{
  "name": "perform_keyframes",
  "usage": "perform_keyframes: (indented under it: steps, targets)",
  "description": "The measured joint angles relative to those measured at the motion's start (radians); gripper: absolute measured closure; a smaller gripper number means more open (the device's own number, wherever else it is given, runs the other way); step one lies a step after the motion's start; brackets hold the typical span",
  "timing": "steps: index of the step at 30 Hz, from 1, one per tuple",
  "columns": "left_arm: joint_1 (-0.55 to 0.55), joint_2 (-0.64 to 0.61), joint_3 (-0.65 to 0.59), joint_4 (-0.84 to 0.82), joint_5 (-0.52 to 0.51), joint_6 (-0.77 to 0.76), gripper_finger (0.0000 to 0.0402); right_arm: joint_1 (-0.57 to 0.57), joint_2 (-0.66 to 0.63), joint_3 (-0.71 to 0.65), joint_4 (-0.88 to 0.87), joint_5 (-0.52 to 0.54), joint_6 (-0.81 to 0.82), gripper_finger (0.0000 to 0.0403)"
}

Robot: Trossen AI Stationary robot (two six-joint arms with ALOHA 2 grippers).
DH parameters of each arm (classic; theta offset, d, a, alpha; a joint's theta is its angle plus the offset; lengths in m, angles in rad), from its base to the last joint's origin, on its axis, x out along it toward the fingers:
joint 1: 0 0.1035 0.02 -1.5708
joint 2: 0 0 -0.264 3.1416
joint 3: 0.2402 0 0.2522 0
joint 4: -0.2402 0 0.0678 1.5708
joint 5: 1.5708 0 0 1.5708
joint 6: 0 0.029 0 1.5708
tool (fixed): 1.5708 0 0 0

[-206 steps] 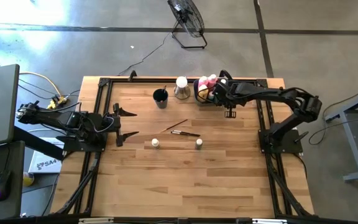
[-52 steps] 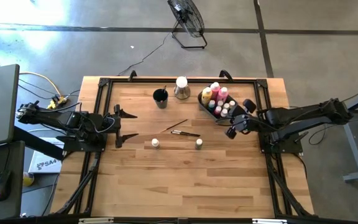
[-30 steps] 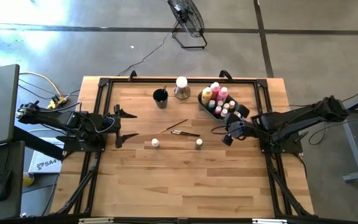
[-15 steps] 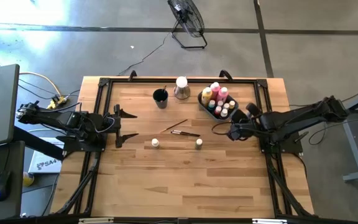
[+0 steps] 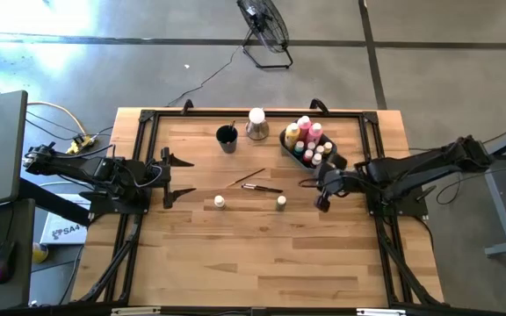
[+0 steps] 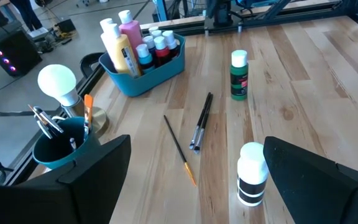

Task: Pick & Place Paint Supplies
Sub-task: Put the small green paint bottle into the blue bin

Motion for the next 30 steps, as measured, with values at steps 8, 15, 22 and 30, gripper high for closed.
perform_keyframes:
  steps: [8,15,22,30]
  targets:
    - [0.0,0.0,0.0,-0.001,0.022,-0.002,0.0041,0.059,0.0,-0.006,0.088,-0.027,-0.096,0.0401]
    - [0.0,0.0,0.0,-0.001,0.043,-0.003,0.0041,0.107,0.0,-0.207,0.432,-0.008,-0.085,0.0401]
    - [0.0,0.0,0.0,-0.001,0.042,-0.001,0.0041,0.113,0.0,-0.394,0.811,-0.026,-0.083,0.0401]
    - [0.0,0.0,0.0,-0.001,0.041,0.0,0.0041,0.113,0.0,-0.525,1.043,-0.054,-0.102,0.0401]
